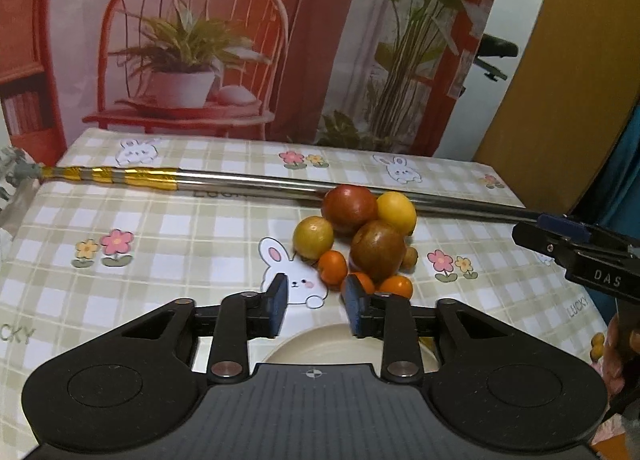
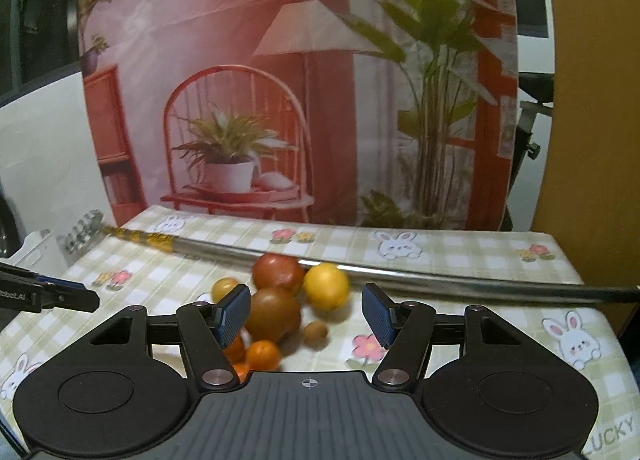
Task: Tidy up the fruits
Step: 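Grasp a tangerine with the left tool while the right tool grasps another small brown fruit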
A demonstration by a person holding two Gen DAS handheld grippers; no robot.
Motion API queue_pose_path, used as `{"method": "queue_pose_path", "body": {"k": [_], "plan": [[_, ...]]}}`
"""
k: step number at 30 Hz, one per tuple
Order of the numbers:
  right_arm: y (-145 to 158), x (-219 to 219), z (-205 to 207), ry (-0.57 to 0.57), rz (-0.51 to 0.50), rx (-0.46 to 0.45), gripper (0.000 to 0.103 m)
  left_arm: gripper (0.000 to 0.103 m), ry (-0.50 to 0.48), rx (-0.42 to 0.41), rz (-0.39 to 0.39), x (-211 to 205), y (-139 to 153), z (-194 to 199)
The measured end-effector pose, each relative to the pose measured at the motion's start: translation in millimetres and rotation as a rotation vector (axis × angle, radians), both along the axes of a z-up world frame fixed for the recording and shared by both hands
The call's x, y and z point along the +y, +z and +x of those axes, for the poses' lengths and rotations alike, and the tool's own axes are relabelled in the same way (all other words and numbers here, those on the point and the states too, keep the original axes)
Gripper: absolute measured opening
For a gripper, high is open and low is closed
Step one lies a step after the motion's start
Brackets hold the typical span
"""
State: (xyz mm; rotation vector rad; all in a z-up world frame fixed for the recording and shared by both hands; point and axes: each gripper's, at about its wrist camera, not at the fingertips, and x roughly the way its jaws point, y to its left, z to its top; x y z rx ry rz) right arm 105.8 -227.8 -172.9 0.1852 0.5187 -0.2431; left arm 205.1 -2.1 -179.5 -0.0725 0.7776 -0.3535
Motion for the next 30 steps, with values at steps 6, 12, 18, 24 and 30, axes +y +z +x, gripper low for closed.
{"method": "queue_pose_path", "body": {"k": [6, 12, 18, 24, 30], "plan": [[-15.5, -21.8, 11.3, -0.028, 0.04, 0.017, 0.058, 0.043, -0.034, 0.05, 0.048, -39.8, -22.2, 34.0], [-31.6, -42.2, 10.3, -0.043, 0.095, 0.01, 0.058, 0.043, -0.093, 0.117, 0.13, -76.0, -57.0, 63.6], [-46.6, -58.6, 6.8, -0.061, 0.138, 0.018, 0.058, 0.043, -0.038, 0.208, 0.084, -78.1, -77.6, 83.3], [-54.3, -66.7, 4.4, -0.069, 0.151, 0.018, 0.058, 0.044, -0.016, 0.233, 0.049, -79.9, -82.7, 90.1], [-58.5, -68.0, 4.3, -0.075, 0.171, 0.014, 0.058, 0.045, 0.002, 0.276, 0.001, -77.8, -85.0, 93.9]]}}
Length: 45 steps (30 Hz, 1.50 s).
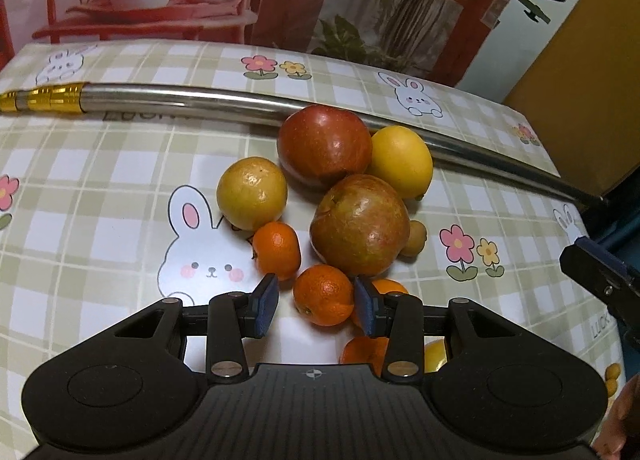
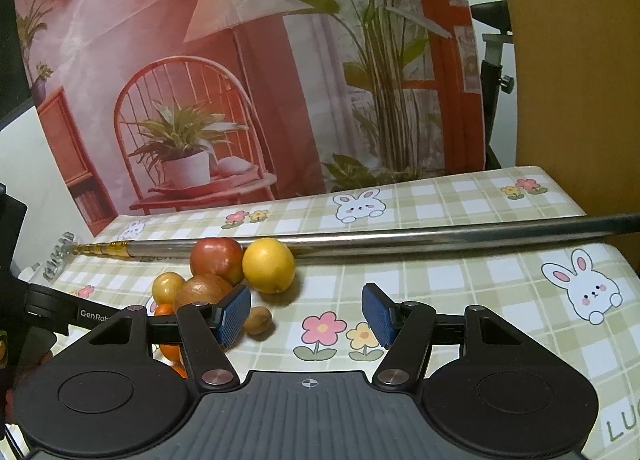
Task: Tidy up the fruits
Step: 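Grasp a tangerine with the left tool while the right tool grasps another small brown fruit, then place the tangerine on the plate with the left tool while the right tool places the brown fruit there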
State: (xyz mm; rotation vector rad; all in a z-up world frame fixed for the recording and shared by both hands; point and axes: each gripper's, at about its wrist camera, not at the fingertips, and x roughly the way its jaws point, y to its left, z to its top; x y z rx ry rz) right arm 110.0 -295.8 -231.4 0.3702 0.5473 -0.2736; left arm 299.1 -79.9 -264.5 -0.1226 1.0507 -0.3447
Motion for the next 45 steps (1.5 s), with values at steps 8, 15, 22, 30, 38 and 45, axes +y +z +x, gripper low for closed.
{"method": "queue_pose_path", "body": {"k": [8, 15, 22, 30, 38, 45], "plan": [[-2.6, -0.4, 1.0, -0.004, 0.016, 0.007, 0.058, 0.036, 0.005, 0.031, -0.046, 4.4, -11.1, 4.5], [-6.3, -0.9, 0.8, -0.006, 0.028, 0.016, 0.058, 0.036, 0.009, 0.026, -0.043, 16.5, -6.7, -1.0], [-15.2, -2.8, 7.5, 0.017, 0.05, 0.026, 0.058, 0.036, -0.006, -0.055, -0.03, 32.8, 17.5, -14.8], [-38.8, 5.5, 41.3, 0.118, 0.005, 0.08, 0.044, 0.036, -0.078, -0.163, 0.046, 49.6, 35.4, -43.8], [-51.6, 32.3, 86.5, 0.28, -0.151, 0.132, 0.035, 0.036, -0.117, -0.206, 0.071, 64.6, 38.7, -69.2], [-61.6, 38.1, 107.5, 0.324, -0.163, 0.178, 0.031, 0.036, -0.097, -0.196, 0.038, 75.9, 34.4, -75.1]]}}
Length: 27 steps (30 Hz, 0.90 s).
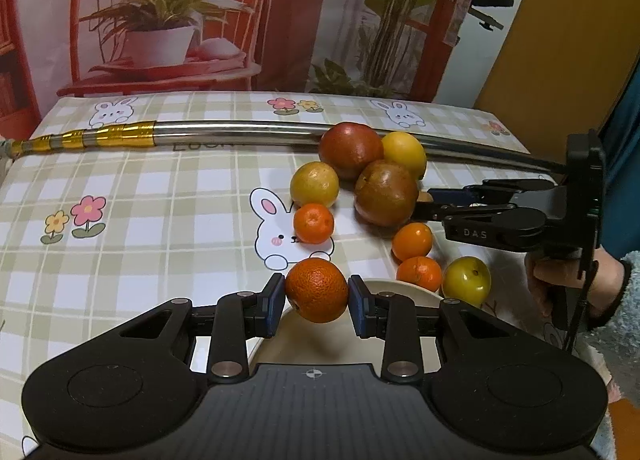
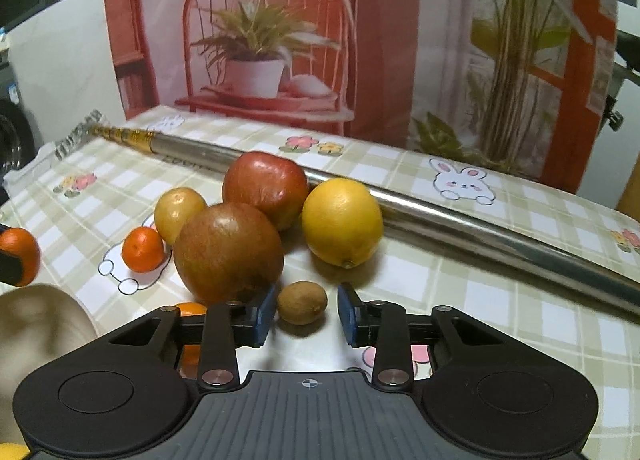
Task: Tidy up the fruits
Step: 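Place the tangerine on the plate with the left tool while the right tool places the brown fruit there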
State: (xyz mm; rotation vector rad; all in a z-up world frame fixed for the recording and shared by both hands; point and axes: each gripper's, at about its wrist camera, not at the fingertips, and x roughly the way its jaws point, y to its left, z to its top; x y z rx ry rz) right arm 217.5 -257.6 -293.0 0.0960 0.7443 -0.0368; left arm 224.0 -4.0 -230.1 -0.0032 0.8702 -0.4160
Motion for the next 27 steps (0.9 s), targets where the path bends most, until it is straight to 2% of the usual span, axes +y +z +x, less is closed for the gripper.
{"method": "queue_pose_path", "body": {"k": [2, 7, 19, 27], "plan": [[-3.3, -0.8, 2.5, 0.001, 0.016, 0.013, 0.026, 0.036, 0.002, 0.0, -0.006, 2.7, -0.6, -1.8], [-0.1, -0.9, -4.1, -0.021, 0.046, -0.001, 0.026, 0.036, 0.005, -0.006, 0.001, 6.3, -2.1, -8.2], [40.9, 25.8, -69.5, -0.061, 0.102, -0.101, 0.026, 0.036, -0.004, 0.008, 0.032, 12.9, -12.9, -31.1], [42.1, 62.4, -100.2, -0.051, 0.18, -0.057, 0.026, 0.036, 0.001, 0.032, 0.045, 17.2, -23.6, -44.4]]}}
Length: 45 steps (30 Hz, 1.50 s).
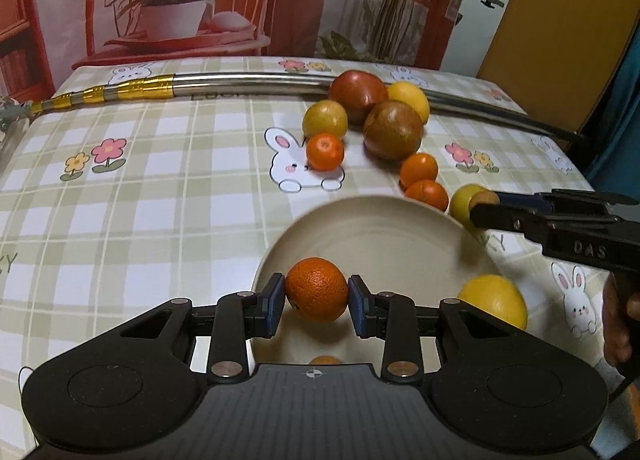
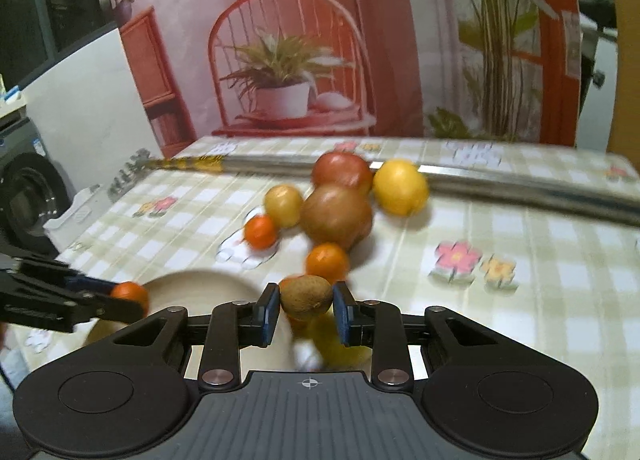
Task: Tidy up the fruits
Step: 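Place the tangerine on the plate with the left tool while the right tool places the brown fruit there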
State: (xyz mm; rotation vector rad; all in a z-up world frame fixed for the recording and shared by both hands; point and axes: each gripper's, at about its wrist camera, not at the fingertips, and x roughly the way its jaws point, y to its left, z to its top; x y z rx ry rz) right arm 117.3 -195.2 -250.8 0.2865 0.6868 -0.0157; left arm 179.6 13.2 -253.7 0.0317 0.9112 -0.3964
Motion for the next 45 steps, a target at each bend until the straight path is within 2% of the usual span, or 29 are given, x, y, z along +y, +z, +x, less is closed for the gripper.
{"method": "queue_pose_path", "body": {"k": [6, 19, 36, 45], "plan": [[-6.6, 26.5, 1.9, 0.061, 0.002, 0.054, 0.026, 0.036, -0.001, 0.0, 0.025, 1.0, -3.0, -4.4], [-17.4, 37.4, 15.8, 0.084, 0.031, 0.128, 0.026, 0.036, -0.009, 0.006, 0.056, -0.4, -8.0, -8.0], [-19.6, 30.7, 14.9, 0.061, 0.046, 0.139, 0.028, 0.037, 0.01, 0.025, 0.046, 0.8, -8.6, -6.6], [-11.5, 29.2, 8.9, 0.05, 0.048, 0.108, 0.031, 0.039, 0.029, 0.035, 0.015, 5.6, -7.1, -4.3]]}}
